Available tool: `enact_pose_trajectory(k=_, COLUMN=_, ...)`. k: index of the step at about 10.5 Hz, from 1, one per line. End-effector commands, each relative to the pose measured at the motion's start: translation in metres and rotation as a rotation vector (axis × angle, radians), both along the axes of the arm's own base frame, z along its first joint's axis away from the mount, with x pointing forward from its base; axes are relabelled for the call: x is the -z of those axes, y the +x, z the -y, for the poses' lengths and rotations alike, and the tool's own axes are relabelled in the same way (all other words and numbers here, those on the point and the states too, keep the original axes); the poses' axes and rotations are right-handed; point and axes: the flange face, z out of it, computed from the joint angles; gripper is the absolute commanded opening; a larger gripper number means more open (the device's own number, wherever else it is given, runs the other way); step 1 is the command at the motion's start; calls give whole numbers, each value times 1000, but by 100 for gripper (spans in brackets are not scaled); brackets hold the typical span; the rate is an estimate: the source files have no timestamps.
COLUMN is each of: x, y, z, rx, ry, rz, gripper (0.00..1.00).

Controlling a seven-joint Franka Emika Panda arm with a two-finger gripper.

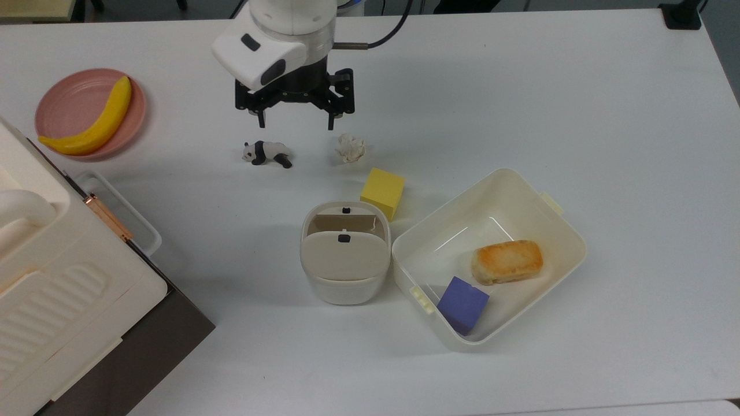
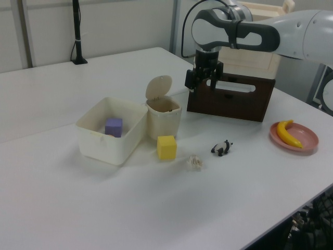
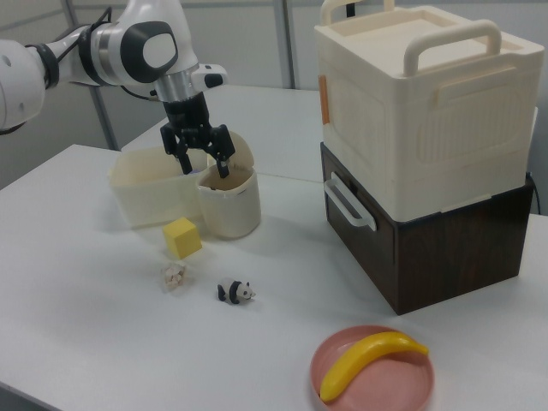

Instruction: Open the trash can

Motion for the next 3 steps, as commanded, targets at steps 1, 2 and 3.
enact_pose_trajectory(k=1, x=-6, y=-19, z=7, rx=8, ry=-3, rz=-57, gripper=100)
enact_pose_trajectory(k=2, x=-7, y=-21, z=6, rx=10, ry=-1, rz=-64, gripper=100)
enact_pose_trajectory(k=3, x=-7, y=-21, z=7, rx=12, ry=2, rz=-64, gripper=100)
